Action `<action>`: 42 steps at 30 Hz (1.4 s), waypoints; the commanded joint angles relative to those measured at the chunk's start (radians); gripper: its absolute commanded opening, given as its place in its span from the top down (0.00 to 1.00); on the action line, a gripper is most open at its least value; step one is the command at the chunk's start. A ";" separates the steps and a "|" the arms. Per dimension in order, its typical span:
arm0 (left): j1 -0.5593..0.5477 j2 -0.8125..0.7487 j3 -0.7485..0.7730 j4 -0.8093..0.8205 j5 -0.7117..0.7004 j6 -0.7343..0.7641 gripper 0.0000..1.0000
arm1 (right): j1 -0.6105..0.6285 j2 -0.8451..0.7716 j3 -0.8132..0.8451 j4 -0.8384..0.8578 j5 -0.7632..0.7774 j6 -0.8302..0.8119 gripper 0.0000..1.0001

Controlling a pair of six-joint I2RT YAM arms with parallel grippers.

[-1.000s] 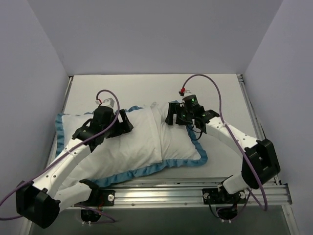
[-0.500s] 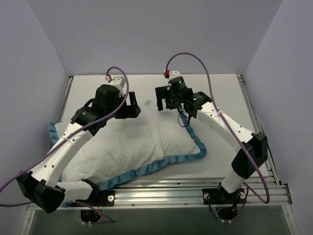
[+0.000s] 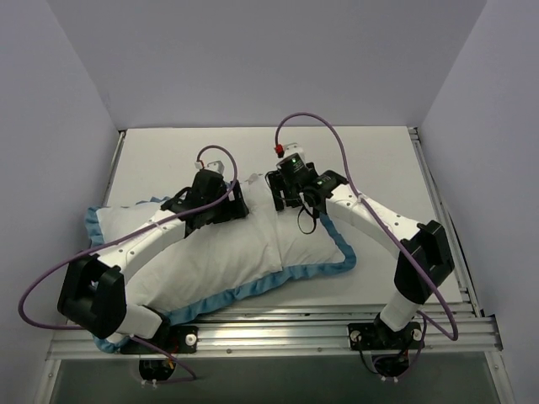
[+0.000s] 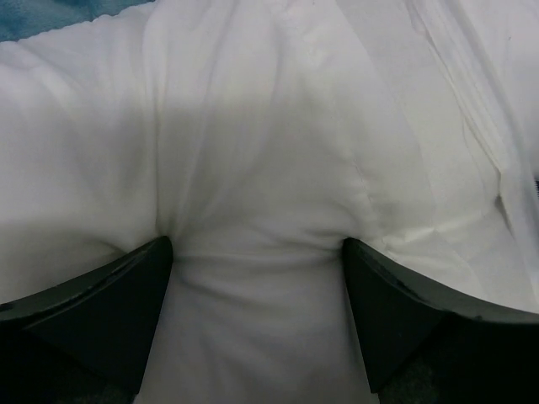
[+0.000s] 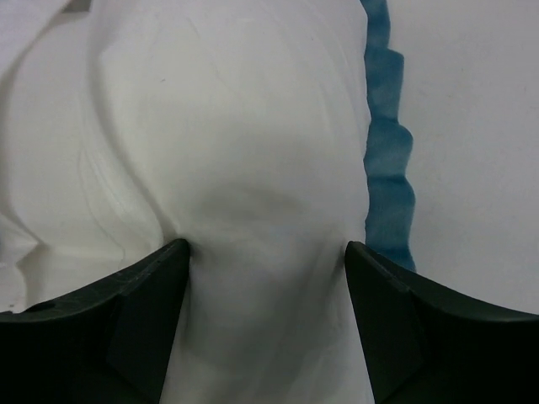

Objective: Remove the pillowcase from the pillow

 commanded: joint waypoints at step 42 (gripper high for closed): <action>-0.001 -0.090 -0.244 -0.054 0.047 -0.103 0.09 | -0.311 -0.001 -0.238 0.147 -0.063 0.062 0.48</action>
